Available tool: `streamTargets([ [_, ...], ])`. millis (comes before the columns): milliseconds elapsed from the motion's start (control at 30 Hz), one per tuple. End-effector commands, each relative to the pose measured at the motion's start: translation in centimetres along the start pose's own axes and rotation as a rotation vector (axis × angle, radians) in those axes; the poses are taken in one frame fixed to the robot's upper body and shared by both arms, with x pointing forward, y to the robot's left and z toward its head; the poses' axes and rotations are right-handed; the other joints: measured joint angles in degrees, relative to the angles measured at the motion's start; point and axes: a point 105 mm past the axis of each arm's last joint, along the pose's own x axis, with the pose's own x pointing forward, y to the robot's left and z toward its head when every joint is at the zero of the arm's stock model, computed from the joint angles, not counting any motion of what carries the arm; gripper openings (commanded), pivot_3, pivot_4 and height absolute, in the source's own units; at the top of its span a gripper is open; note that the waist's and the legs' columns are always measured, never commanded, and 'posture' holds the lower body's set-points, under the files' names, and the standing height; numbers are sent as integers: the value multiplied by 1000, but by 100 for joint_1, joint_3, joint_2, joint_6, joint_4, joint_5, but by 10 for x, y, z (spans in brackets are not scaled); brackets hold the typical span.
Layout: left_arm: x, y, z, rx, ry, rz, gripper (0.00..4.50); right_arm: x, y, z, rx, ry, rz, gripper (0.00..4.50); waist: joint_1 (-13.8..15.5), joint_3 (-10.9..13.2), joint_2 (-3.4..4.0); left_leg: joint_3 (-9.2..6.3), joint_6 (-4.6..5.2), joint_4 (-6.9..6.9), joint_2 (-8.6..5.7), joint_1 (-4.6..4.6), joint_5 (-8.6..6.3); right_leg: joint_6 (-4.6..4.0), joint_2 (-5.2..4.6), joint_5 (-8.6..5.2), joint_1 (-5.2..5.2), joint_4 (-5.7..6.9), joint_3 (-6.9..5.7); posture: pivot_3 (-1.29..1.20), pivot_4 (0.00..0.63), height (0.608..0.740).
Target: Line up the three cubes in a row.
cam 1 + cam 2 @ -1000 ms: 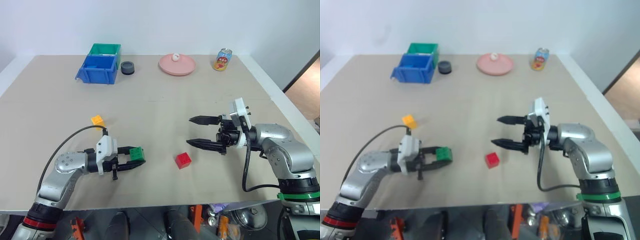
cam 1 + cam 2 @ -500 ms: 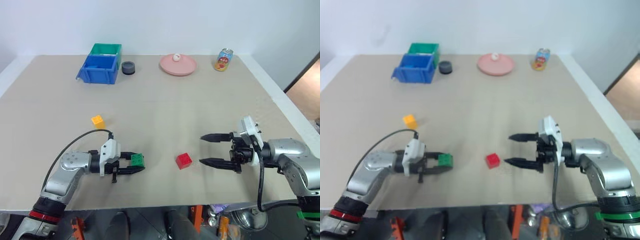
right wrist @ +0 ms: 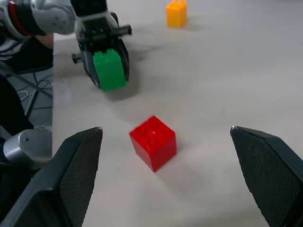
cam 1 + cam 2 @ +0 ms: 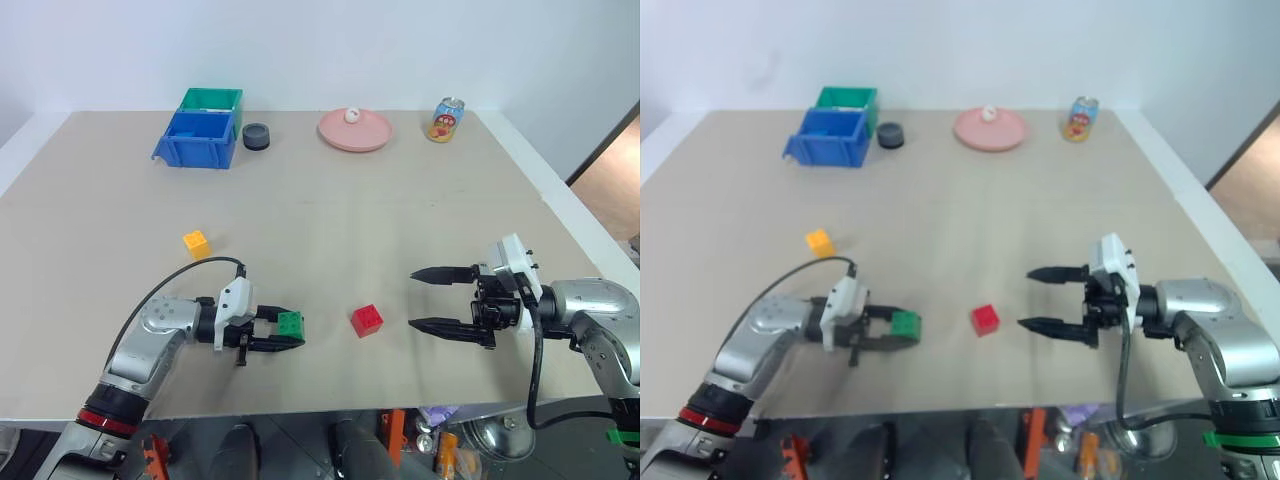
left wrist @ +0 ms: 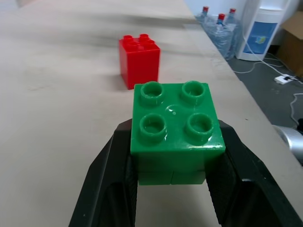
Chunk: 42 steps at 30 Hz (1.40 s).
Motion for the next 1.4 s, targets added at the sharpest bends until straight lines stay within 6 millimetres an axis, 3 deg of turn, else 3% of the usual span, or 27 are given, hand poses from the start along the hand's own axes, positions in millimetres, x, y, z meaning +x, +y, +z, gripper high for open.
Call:
streamTargets([
  [33,4,-1,7,37,-14,-25,1354,-2,1,14,-60,-7,2,4500,2,0,0,0,0,2,0,0,0,0,0,0,2,0,0,0,150,736],
  [500,0,3,-10,58,60,22,1354,4,-2,15,-58,-22,-3,4500,2,0,0,0,0,3,0,0,0,0,0,1,1,0,0,0,150,736],
  [900,1,8,-12,57,87,17,1354,4,-4,15,-55,-28,-17,4500,3,0,0,0,0,3,0,0,0,1,0,1,2,0,0,0,150,736],
  [933,1,8,-12,55,87,19,2390,4,-4,15,-55,-28,-18,4500,2,0,0,0,0,3,0,0,0,1,0,1,2,0,0,0,150,736],
  [1133,1,11,-5,35,53,25,4457,3,-6,14,-56,-25,-24,4500,2,0,0,0,0,3,0,0,0,1,0,1,2,0,0,0,150,736],
  [1233,0,12,1,33,30,42,4486,3,-6,14,-55,-27,-24,4500,2,0,0,0,0,3,0,0,0,2,0,1,2,0,0,0,150,736],
  [1400,-4,16,26,-20,-81,93,4486,3,-9,15,-53,-31,-22,4500,2,0,0,0,0,3,0,0,0,3,0,2,2,0,0,0,150,736],
])
